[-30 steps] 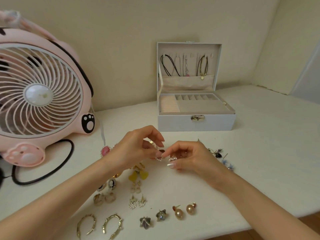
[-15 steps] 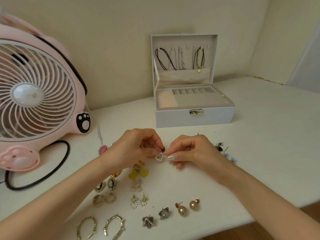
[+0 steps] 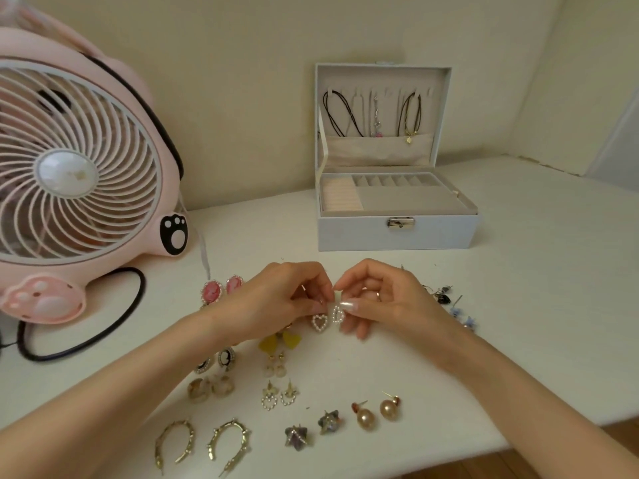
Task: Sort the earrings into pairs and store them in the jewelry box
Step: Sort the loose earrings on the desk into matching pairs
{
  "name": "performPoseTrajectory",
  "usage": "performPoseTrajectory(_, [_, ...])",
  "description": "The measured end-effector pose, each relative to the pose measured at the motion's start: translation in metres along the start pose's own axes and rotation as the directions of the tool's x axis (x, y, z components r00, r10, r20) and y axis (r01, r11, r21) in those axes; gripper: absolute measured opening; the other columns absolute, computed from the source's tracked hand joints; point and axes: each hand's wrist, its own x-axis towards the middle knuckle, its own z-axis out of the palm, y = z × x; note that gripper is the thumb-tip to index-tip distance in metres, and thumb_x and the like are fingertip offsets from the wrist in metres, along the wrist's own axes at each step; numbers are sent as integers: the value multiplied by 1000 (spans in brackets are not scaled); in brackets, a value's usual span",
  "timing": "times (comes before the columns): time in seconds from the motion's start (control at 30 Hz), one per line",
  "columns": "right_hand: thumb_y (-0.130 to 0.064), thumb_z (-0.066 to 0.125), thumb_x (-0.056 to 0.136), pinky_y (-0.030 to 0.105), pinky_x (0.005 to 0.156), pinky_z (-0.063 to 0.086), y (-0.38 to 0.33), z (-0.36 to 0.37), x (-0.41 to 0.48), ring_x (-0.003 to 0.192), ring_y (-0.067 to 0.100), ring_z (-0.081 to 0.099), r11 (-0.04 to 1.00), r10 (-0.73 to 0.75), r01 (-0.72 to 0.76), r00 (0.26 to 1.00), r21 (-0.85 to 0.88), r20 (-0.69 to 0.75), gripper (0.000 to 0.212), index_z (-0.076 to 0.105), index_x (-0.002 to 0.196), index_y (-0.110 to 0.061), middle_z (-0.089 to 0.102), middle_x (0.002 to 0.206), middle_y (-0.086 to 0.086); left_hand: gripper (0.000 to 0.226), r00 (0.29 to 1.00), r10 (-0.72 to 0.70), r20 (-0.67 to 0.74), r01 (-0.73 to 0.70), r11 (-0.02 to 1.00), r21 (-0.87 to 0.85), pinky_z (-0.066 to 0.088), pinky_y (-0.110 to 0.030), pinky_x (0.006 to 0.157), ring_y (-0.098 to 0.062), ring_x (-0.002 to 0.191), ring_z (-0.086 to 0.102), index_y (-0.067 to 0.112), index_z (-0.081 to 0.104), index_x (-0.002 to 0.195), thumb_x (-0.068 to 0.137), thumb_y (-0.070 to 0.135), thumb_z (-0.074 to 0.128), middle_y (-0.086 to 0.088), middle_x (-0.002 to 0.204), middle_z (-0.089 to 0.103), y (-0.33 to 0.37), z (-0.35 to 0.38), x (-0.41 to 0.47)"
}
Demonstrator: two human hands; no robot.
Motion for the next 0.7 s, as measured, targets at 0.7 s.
performPoseTrajectory(0.7, [8,73,69,29,68,51,2,4,11,68,12,59,960,-24,12,999,-279,-39,37,59,87,-21,67,77,0,23,997,71,-6,-67,963,261,37,-11,61,1,78,57,25,54,100,82,17,67,16,86,65,0,-1,-2])
